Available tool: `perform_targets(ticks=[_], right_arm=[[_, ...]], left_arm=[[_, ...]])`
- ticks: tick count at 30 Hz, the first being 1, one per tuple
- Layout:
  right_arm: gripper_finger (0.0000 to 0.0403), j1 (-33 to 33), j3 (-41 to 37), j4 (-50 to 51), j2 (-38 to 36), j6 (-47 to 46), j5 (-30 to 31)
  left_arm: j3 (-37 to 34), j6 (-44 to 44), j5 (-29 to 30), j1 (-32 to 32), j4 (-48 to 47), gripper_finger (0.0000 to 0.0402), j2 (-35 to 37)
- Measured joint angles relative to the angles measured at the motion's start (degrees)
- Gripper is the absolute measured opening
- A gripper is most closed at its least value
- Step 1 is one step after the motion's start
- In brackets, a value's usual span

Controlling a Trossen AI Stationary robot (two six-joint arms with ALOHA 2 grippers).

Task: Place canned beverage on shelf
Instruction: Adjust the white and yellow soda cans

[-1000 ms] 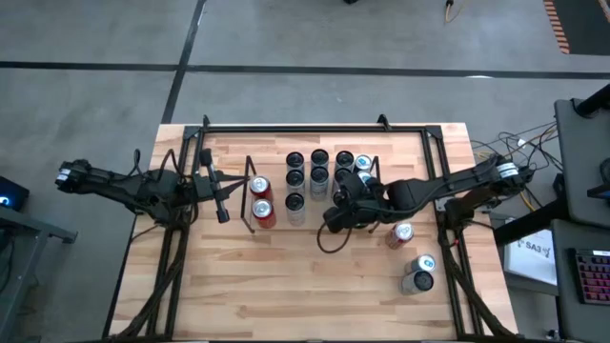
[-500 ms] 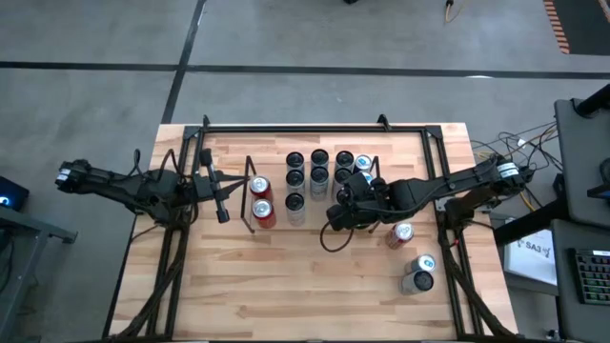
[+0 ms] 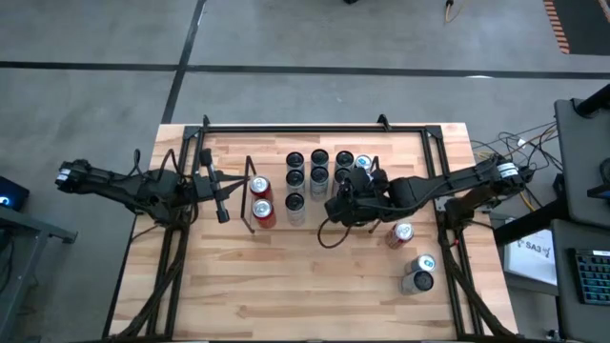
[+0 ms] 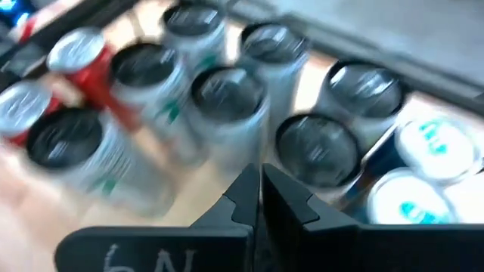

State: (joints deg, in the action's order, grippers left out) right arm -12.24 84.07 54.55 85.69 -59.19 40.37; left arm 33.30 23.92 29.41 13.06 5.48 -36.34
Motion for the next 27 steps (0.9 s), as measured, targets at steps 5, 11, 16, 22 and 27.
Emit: perform_targets(ticks=[5, 11, 16, 22, 27], right_arm=[[0.0009, 2.52, -0.07, -1.25, 0.68, 0.41, 3.66], [0.0009, 5.04, -0.13, -1.24, 3.89, 1.75, 2.83], [0.0009, 5.65, -0.15, -0.83, 5.09, 1.46, 1.36], [0.0009, 5.65, -0.13, -0.39, 4.83, 0.79, 0.19], [0.0009, 5.65, -0.13, 0.79, 4.35, 0.68, -0.36]], left_arm=[[0.00, -0.02, 0.00, 0.01, 0.00, 0.0000, 0.00], [0.00, -0.02, 0.00, 0.01, -0.01, 0.0000, -0.07], [0.00, -0.01, 0.00, 0.02, -0.04, 0.0000, -0.18], [0.00, -0.02, 0.00, 0.01, -0.02, 0.0000, -0.22], [0.00, -0.02, 0.00, 0.02, -0.02, 0.0000, -0.22]])
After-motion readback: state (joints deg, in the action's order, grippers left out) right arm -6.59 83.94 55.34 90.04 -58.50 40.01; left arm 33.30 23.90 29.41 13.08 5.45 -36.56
